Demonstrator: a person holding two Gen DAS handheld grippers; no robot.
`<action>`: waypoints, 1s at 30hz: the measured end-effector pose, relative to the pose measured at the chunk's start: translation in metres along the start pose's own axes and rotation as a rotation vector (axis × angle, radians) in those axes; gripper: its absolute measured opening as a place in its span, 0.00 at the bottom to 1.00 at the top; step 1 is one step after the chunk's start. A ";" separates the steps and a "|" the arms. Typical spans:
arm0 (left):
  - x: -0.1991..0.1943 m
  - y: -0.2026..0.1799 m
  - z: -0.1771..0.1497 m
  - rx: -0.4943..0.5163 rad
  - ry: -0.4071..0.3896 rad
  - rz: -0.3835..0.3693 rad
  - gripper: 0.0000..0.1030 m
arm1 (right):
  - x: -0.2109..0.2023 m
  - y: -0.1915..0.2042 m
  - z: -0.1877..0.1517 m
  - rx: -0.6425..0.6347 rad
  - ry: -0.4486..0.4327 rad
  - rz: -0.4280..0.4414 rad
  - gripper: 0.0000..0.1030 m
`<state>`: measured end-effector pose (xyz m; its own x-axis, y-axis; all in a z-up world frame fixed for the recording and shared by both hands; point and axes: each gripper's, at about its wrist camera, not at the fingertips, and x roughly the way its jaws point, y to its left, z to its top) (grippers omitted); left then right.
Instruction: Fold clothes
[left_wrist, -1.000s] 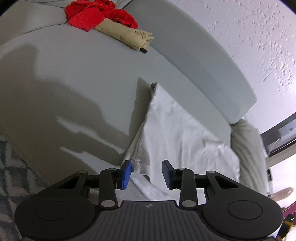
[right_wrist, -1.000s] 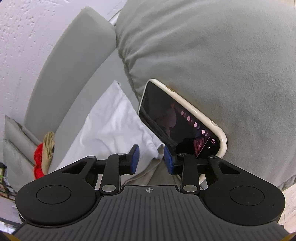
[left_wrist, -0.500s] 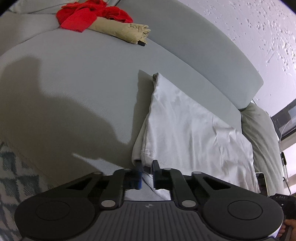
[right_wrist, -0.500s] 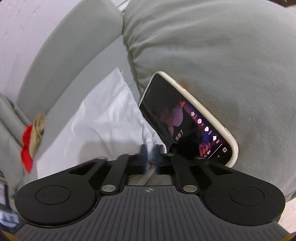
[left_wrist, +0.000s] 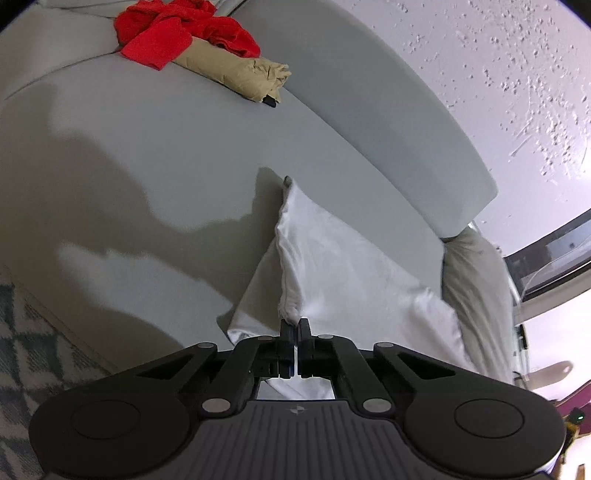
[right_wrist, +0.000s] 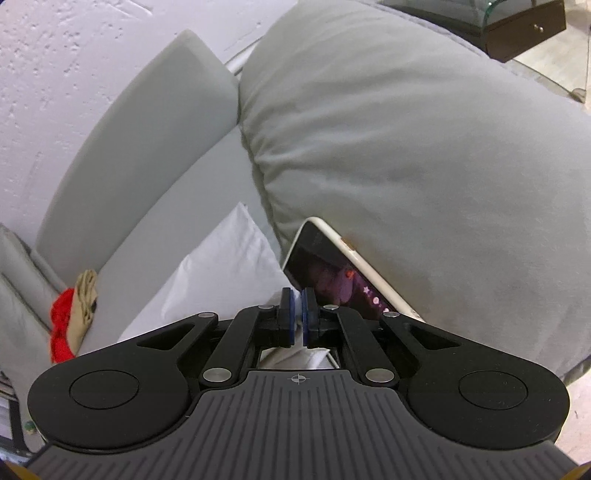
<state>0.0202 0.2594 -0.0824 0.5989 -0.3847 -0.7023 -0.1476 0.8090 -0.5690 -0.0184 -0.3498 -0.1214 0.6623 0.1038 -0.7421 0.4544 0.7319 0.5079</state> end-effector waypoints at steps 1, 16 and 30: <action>0.002 -0.002 -0.001 0.017 0.005 0.020 0.00 | 0.000 -0.001 -0.001 -0.002 0.006 0.000 0.03; 0.006 -0.056 -0.005 0.266 -0.106 0.212 0.32 | -0.016 0.022 -0.010 -0.087 -0.037 0.037 0.45; 0.125 -0.046 0.105 0.080 -0.105 0.220 0.52 | 0.128 0.057 0.082 0.062 0.043 0.084 0.50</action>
<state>0.1846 0.2214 -0.0989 0.6380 -0.1508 -0.7551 -0.2230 0.9024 -0.3687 0.1412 -0.3496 -0.1514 0.6739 0.1929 -0.7131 0.4349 0.6767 0.5941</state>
